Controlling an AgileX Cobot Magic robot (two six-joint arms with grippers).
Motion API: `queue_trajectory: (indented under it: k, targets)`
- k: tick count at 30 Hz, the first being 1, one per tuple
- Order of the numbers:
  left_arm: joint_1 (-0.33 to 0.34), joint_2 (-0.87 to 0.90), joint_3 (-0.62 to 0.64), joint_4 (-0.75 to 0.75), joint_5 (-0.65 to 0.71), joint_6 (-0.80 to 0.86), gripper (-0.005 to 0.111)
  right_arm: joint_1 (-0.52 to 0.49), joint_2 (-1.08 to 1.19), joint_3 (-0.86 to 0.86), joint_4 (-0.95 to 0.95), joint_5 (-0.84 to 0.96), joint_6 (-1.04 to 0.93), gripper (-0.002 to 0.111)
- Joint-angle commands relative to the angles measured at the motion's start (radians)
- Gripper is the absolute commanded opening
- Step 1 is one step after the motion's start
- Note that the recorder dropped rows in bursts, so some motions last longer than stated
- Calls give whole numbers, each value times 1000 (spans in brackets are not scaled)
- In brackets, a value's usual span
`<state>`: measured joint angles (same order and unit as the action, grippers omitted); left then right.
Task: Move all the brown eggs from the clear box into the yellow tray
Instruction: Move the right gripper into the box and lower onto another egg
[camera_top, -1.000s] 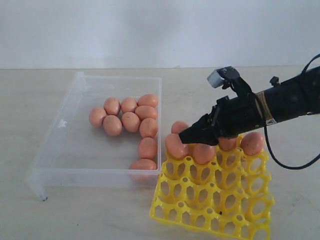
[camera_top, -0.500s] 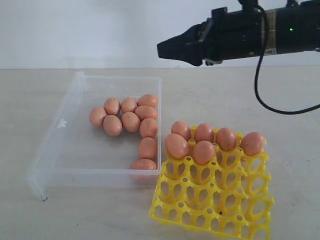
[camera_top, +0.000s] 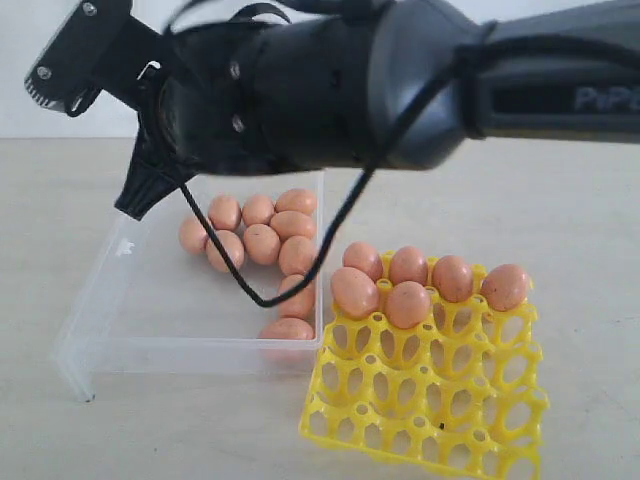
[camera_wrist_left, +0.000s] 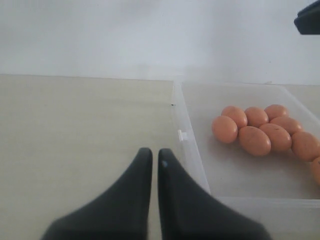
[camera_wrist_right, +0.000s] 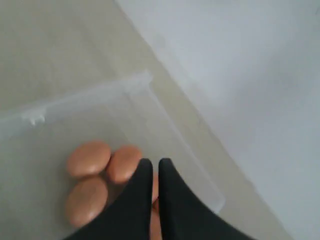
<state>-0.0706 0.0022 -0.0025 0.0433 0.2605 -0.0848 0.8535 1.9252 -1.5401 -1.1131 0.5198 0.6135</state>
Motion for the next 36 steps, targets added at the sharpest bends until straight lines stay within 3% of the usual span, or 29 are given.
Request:
queue_trajectory:
  k: [1, 2, 7, 11, 15, 17, 18, 20, 23, 28, 36]
  targets:
    - [3, -2, 3, -3, -6, 2, 4, -93, 113, -287, 830, 377, -662, 0]
    - [3, -2, 3, -3, -6, 2, 4, -123, 147, -358, 949, 469, -721, 0]
    - [3, -2, 3, -3, -6, 2, 4, -185, 236, -500, 1149, 663, -792, 0]
    - [3, -2, 3, -3, -6, 2, 4, -197, 295, -536, 1196, 653, -799, 0]
    - [3, -2, 3, -3, -6, 2, 4, -197, 335, -537, 1237, 528, -806, 2]
    - [3, -2, 3, -3, -6, 2, 4, -197, 361, -537, 1242, 405, -806, 20]
    - [3, -2, 3, -3, -6, 2, 4, -197, 374, -537, 1242, 358, -793, 34]
    - [3, -2, 3, -3, -6, 2, 4, -197, 392, -537, 1237, 304, -763, 49]
    - [3, -2, 3, -3, -6, 2, 4, -197, 430, -537, 1194, 252, -710, 50]
    - [3, -2, 3, -3, -6, 2, 4, -197, 481, -537, 963, 238, -516, 50]
    - [3, -2, 3, -3, -6, 2, 4, -197, 540, -537, 952, 222, -413, 50]
